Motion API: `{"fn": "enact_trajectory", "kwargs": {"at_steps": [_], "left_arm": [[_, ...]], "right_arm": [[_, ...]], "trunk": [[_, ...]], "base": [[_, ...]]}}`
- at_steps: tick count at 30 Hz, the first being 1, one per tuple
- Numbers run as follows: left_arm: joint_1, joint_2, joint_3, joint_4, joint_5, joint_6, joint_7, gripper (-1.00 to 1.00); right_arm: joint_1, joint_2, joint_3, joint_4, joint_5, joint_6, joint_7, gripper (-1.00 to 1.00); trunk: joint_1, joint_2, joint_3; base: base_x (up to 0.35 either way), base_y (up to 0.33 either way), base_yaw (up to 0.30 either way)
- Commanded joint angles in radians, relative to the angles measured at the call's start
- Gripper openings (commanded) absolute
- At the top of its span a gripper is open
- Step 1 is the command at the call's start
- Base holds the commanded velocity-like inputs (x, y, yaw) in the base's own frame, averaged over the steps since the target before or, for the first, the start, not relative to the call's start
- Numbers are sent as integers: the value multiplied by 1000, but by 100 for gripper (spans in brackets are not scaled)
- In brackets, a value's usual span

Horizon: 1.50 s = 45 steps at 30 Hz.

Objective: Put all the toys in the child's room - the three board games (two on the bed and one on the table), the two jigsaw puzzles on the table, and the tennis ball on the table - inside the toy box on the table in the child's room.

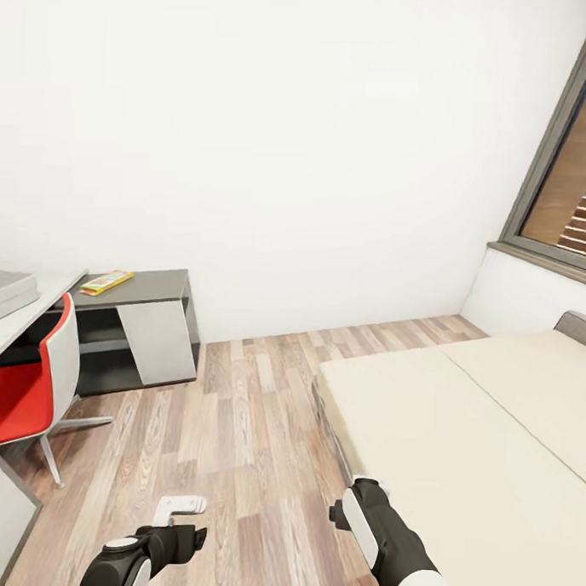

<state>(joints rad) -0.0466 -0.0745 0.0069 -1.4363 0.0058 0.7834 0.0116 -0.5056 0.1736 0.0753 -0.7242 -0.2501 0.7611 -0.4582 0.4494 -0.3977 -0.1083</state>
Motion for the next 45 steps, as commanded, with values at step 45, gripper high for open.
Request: {"fn": "enact_trajectory", "kwargs": {"at_steps": [45], "left_arm": [[-1, -14, -2, 0, 0, 4, 2, 100]], "right_arm": [[1, 1, 14, -1, -9, -24, -7, 100]], "trunk": [[1, -2, -8]], "base": [[-42, -43, 115]]}}
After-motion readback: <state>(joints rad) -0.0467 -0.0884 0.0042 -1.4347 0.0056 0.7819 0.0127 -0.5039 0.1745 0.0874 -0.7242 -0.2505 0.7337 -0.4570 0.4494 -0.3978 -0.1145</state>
